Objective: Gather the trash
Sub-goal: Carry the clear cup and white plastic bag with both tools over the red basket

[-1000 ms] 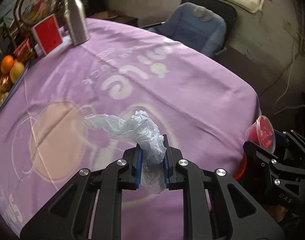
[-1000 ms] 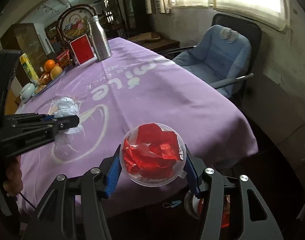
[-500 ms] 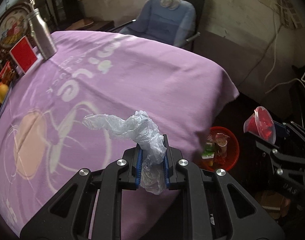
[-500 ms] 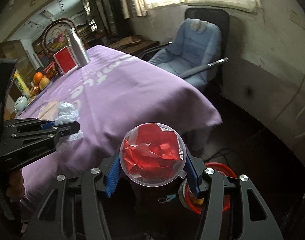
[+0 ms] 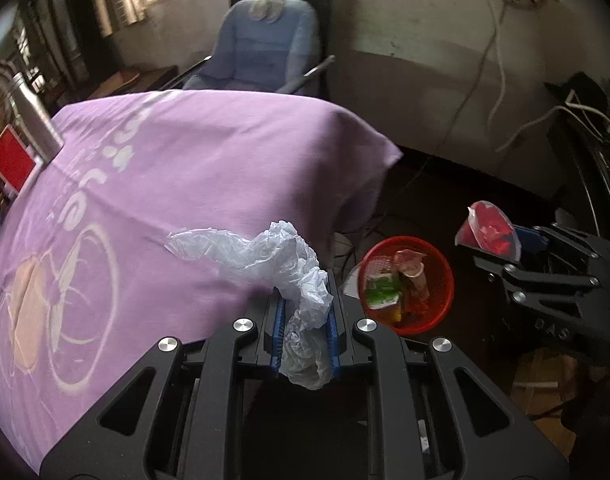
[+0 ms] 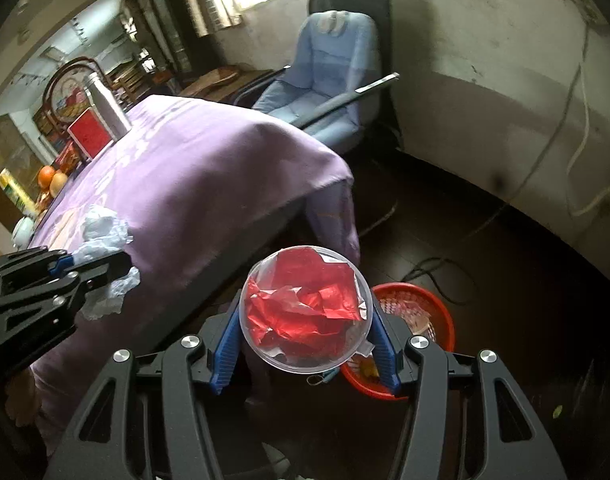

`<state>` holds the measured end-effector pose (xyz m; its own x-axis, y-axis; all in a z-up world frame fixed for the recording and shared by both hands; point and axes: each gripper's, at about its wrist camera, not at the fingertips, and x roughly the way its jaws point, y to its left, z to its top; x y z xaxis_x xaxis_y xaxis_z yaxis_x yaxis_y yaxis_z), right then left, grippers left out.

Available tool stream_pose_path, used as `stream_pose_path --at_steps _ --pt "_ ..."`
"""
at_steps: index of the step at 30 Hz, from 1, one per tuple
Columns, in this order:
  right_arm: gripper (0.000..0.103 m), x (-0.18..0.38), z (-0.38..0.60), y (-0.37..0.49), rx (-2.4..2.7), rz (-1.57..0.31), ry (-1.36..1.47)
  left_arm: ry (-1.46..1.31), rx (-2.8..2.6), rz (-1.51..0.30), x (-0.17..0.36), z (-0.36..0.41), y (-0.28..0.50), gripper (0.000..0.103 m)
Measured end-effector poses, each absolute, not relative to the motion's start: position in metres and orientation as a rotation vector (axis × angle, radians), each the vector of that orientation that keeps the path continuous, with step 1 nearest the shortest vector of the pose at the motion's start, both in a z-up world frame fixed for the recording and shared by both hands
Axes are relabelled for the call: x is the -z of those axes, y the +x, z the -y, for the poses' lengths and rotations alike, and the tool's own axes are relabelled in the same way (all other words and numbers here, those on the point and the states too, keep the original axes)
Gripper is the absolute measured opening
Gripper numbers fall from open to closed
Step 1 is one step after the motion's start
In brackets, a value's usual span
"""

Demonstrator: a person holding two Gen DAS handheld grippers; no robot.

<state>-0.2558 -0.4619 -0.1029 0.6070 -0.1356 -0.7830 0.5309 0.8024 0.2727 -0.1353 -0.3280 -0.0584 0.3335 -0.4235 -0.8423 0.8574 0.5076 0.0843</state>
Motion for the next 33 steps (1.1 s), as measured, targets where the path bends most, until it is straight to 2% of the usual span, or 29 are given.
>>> stream_pose_path --at_steps 15,33 --pt "0.056 0.126 0.478 -0.281 0.46 -0.856 0.573 0.642 0.983 -0.873 0.077 0.34 -0.173 0.019" --pt "0.056 0.177 0.504 -0.305 0.524 -0.922 0.673 0.779 1.011 -0.942 0.13 0.379 -0.198 0.019"
